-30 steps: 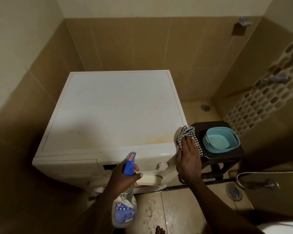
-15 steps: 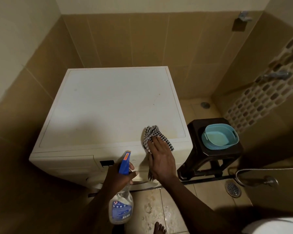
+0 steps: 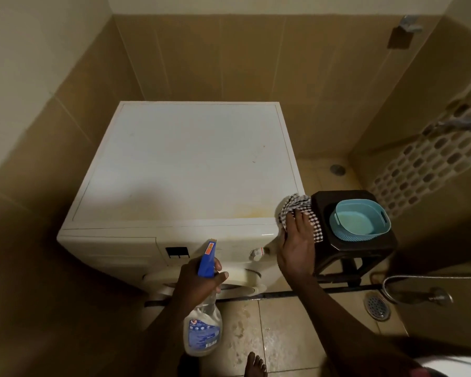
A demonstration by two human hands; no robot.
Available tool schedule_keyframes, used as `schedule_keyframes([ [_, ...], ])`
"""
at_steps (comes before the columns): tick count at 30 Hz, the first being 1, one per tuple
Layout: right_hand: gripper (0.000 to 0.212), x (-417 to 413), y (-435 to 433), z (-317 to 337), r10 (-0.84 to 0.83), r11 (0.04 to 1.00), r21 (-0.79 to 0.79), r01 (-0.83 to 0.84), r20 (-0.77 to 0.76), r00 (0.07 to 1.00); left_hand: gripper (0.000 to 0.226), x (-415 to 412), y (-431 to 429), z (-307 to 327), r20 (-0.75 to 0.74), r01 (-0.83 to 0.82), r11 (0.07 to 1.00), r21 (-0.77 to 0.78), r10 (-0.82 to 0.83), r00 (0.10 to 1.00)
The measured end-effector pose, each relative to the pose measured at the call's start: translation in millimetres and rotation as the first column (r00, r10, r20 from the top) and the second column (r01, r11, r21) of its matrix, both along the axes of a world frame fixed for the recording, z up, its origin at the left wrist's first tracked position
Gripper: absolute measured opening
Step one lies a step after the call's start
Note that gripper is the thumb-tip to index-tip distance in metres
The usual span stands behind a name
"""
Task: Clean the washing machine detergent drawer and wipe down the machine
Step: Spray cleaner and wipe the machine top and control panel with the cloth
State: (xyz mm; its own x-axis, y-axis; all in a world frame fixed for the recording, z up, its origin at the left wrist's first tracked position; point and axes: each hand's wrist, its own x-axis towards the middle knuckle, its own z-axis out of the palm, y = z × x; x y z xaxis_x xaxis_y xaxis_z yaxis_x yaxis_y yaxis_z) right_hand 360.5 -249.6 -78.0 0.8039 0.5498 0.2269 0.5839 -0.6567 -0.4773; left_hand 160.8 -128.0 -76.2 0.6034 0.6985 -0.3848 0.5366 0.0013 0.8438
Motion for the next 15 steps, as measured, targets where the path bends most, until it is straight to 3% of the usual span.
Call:
schedule_keyframes([
  [6,0.047,-50.0,40.0,-3.0,0.227,0.973,0.058,-0.225,-0.038,0.973,0.021,-2.1,-9.5,0.1,-0.023,-0.042,0.999,0.007,0.042,0.999],
  [10,0.043,-50.5,40.6,-7.4,0.338,0.940,0.052,-0.338,0.024,0.941,0.022,-4.6,-8.4,-0.6,-0.026,-0.043,0.998,0.045,0.044,0.999],
  [15,0.043,-25.2,13.9,-10.6,0.296,0.953,0.039,-0.299,0.069,0.953,0.021,-18.9,-6.1,-1.7,0.039,-0.081,0.995,0.055,0.079,0.996],
])
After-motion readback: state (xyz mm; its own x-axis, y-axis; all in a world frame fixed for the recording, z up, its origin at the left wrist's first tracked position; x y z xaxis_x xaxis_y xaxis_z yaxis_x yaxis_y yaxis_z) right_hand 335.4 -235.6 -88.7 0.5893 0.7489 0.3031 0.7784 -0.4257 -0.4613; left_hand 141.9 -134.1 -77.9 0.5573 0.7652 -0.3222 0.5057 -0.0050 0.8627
